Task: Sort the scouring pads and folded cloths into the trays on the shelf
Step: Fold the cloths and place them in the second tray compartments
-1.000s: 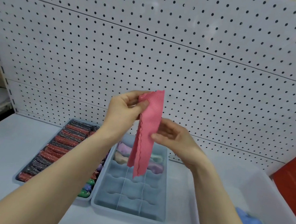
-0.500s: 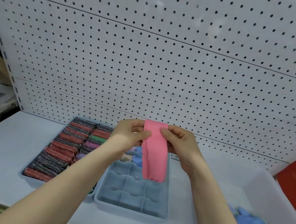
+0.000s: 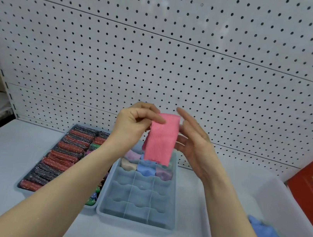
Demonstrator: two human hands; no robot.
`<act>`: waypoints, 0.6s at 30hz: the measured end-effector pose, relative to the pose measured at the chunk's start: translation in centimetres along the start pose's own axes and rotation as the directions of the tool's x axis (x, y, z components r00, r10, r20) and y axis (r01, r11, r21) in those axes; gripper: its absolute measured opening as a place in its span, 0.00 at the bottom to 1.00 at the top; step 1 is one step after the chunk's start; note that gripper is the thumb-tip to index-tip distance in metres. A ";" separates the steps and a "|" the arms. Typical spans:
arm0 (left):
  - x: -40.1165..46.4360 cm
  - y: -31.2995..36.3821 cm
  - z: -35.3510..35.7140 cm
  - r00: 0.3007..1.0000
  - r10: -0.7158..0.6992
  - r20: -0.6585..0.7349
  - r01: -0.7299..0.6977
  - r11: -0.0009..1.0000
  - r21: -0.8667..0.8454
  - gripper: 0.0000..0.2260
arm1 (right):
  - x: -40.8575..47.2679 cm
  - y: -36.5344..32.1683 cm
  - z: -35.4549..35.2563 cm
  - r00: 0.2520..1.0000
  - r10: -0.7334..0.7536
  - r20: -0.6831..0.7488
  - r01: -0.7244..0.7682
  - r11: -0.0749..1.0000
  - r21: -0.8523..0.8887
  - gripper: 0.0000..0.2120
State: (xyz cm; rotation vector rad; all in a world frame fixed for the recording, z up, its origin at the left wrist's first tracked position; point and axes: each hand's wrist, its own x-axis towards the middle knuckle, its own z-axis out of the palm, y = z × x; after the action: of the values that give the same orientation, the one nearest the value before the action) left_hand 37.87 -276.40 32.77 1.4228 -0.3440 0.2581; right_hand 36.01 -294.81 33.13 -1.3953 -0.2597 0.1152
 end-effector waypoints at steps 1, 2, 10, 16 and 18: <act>0.0 0.1 -0.1 1.000 0.010 -0.012 -0.010 1.000 -0.001 0.18 | -0.1 0.3 0.1 0.999 0.031 0.020 -0.029 0.997 -0.075 0.13; 0.0 0.1 -0.1 0.999 0.019 -0.026 -0.019 1.000 0.001 0.18 | -0.2 0.6 0.3 0.998 0.053 0.029 -0.049 0.989 -0.136 0.13; -0.6 -0.7 -0.3 0.933 -0.355 0.049 0.359 0.924 -0.131 0.15 | 0.7 0.8 1.5 0.977 -0.109 -0.184 0.087 0.989 -0.123 0.06; -1.0 -0.8 -0.8 0.925 -0.379 -0.008 0.369 0.905 -0.211 0.11 | 0.5 0.8 0.4 0.985 -0.162 0.050 0.169 0.966 -0.194 0.21; -0.8 -0.7 -0.9 0.921 -0.386 -0.046 0.365 0.899 -0.242 0.12 | 0.2 0.8 0.2 0.977 -0.152 0.149 0.189 0.942 -0.277 0.21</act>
State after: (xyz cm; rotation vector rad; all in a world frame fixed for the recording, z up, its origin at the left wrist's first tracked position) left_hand 37.46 -275.56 31.76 1.2137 -0.0151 -0.0334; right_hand 36.22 -294.42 32.39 -1.6522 -0.5184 0.0215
